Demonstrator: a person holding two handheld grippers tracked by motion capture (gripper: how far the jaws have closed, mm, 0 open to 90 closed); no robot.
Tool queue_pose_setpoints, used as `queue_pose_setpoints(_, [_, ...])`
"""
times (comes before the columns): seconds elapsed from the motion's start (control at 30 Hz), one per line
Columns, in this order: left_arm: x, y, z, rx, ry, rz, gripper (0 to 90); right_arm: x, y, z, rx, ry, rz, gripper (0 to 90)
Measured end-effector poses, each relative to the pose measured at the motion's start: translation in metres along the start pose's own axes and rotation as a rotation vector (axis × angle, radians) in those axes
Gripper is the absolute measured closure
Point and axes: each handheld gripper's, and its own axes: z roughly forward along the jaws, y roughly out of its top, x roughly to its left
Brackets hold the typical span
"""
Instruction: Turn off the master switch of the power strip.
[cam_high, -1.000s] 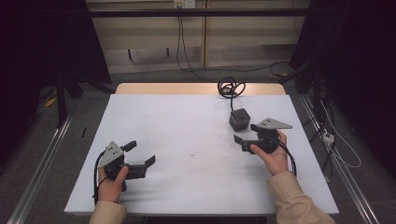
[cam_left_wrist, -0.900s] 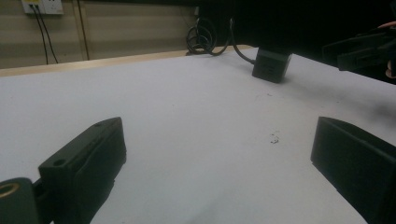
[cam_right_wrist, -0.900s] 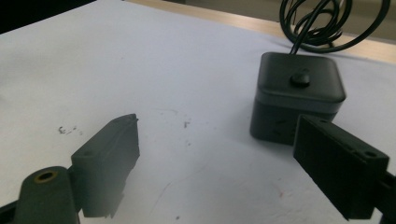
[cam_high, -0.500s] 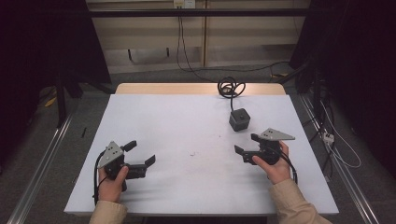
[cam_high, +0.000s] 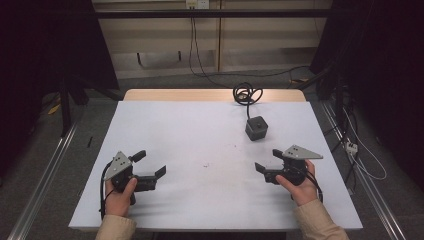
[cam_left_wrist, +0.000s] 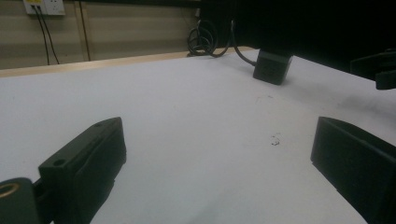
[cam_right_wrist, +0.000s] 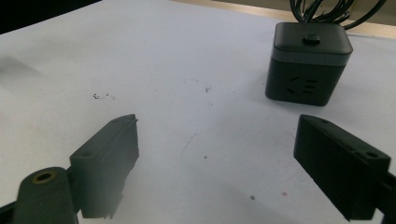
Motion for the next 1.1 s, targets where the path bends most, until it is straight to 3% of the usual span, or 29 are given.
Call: queue_pose_setpoints(1.1, [0.0, 0.001, -0.001, -0.005, 0.005, 0.0, 2.9, 0.0, -0.025, -0.031, -0.012, -0.003, -0.012, 13.1])
